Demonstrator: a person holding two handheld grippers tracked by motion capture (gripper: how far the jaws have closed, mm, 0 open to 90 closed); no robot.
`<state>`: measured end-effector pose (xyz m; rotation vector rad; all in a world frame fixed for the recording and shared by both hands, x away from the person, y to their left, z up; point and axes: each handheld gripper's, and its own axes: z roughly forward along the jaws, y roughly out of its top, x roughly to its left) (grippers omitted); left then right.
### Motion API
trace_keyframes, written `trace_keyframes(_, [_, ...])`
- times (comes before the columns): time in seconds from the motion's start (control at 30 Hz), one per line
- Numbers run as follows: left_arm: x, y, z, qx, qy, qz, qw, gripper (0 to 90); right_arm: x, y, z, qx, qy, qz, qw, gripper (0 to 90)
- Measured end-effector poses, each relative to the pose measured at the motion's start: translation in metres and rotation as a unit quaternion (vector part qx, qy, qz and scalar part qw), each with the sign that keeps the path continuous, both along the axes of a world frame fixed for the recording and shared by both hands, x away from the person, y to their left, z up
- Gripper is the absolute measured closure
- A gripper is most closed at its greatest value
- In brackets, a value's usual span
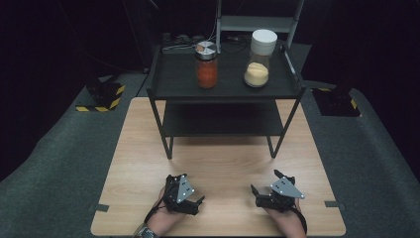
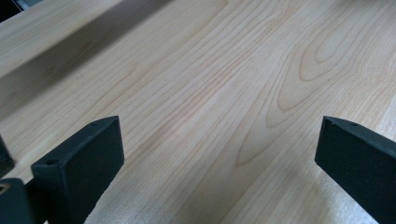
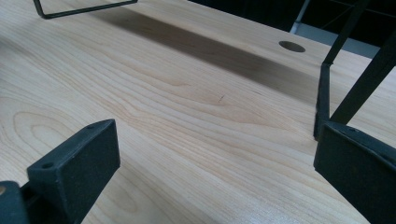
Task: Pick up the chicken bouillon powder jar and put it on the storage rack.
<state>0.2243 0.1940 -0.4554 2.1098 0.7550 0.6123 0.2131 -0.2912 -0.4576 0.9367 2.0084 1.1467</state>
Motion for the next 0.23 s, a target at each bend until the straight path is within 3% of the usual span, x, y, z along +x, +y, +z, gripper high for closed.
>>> trace_keyframes(0.23, [-0.0011, 0.0018, -0.0016, -0.007, -0.004, -0.001, 1.0, 2.1, -0.0008, -0.0025, -0.0014, 0.005, -0.004, 0.003, 1.0, 0.0])
